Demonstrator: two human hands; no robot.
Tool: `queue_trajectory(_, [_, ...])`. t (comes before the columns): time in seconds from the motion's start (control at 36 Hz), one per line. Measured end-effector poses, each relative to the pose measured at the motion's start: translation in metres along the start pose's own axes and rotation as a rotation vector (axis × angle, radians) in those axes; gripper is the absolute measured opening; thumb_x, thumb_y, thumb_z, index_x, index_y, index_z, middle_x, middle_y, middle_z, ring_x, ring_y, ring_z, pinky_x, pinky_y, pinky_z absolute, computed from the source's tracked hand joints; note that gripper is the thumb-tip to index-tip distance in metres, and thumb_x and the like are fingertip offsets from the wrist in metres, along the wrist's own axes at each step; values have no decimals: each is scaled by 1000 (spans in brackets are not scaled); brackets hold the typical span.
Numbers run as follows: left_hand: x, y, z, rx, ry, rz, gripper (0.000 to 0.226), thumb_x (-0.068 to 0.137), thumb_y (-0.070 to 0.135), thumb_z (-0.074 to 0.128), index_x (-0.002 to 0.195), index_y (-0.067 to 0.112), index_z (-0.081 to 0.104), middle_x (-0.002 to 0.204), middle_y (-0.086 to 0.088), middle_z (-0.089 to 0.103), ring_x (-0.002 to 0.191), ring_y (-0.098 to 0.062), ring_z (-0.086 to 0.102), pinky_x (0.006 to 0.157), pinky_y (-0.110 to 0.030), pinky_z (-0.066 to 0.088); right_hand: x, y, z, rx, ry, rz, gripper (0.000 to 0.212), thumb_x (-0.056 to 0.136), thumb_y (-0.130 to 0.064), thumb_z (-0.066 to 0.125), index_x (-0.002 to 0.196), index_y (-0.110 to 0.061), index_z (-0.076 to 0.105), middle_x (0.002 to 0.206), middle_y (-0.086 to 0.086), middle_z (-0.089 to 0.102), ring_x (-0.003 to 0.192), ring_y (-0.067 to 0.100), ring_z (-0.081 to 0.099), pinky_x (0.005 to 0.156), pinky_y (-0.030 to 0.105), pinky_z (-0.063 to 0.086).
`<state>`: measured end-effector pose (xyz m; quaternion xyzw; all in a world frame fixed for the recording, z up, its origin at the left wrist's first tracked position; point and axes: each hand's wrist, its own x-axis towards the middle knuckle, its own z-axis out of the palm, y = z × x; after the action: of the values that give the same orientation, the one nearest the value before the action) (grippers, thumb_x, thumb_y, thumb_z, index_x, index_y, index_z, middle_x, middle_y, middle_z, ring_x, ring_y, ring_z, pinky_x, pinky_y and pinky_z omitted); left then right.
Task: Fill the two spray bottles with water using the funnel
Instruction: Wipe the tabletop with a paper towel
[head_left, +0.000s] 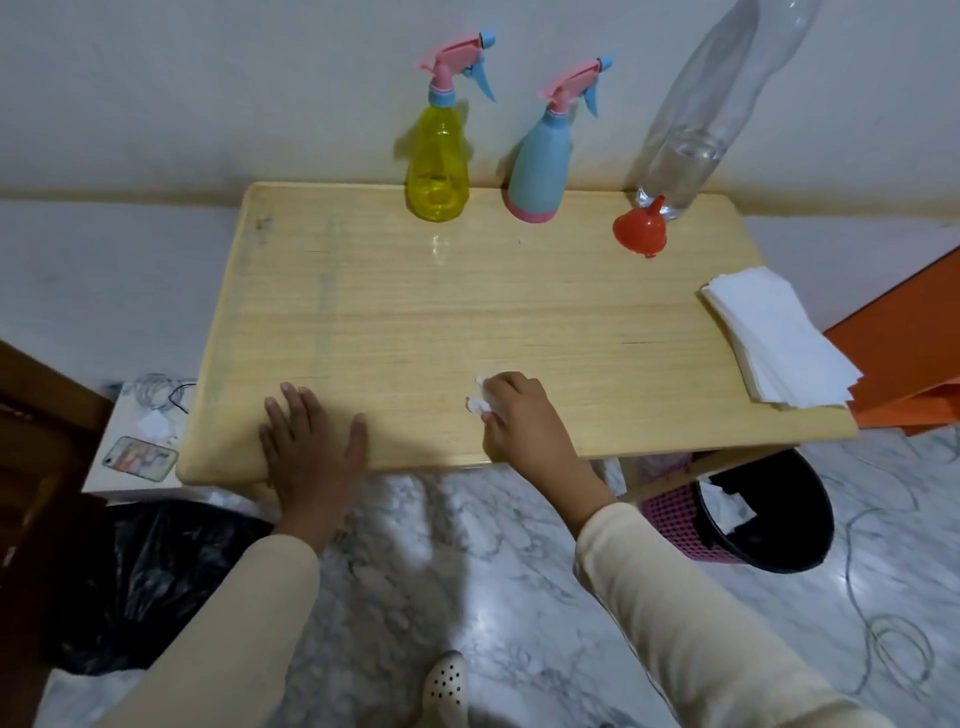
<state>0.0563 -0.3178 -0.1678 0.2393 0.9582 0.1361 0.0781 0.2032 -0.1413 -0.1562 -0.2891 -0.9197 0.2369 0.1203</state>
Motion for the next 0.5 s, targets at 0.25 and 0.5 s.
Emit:
queue_trajectory(0.25, [-48, 51, 1, 56, -117, -21, 69, 99, 42, 36, 148, -2, 16, 155, -27, 7, 143, -41, 6, 116, -44, 9, -38, 19, -35, 109, -128, 29, 25, 89, -4, 55, 112, 0, 61, 113, 16, 53, 98, 30, 55, 80, 30, 43])
queue_trajectory(0.5, [-126, 133, 11, -121, -166, 193, 48, 92, 25, 49, 125, -8, 55, 136, -28, 48, 126, -42, 46, 104, -48, 38, -101, 70, -97, 173, -247, 116, 17, 85, -4, 52, 86, -13, 66, 91, 13, 54, 82, 29, 52, 71, 32, 41])
